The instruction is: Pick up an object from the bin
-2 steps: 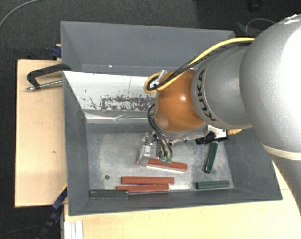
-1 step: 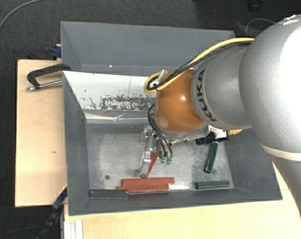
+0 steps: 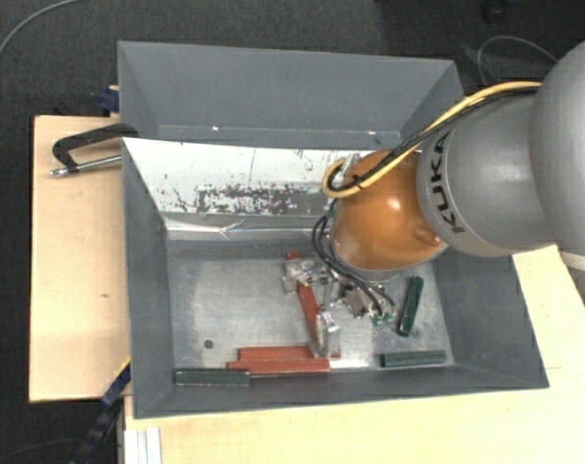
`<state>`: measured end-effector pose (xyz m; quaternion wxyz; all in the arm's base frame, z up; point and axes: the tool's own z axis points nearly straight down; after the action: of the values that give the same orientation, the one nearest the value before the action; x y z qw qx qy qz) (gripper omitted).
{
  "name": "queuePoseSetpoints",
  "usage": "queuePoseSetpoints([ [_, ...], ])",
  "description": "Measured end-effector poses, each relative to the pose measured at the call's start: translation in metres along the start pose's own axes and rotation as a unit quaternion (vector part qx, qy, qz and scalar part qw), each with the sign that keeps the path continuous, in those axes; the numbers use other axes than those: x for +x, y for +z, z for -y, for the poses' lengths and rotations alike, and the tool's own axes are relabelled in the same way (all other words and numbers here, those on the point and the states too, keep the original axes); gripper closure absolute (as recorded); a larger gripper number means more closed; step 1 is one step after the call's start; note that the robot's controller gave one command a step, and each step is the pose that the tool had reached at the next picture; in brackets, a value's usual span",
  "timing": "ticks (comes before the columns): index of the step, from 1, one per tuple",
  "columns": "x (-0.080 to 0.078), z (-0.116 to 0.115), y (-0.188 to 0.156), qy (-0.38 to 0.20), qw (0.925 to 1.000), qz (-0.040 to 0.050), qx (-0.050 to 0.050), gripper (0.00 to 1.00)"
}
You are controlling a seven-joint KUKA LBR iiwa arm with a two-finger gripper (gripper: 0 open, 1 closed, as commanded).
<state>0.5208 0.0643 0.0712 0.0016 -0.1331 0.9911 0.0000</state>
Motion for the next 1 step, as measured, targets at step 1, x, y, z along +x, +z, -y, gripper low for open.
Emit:
queuePoseSetpoints([
  [1, -0.0027, 0.0727, 0.0001, -0.23, 0.9732, 0.0013, 0.001, 0.0],
])
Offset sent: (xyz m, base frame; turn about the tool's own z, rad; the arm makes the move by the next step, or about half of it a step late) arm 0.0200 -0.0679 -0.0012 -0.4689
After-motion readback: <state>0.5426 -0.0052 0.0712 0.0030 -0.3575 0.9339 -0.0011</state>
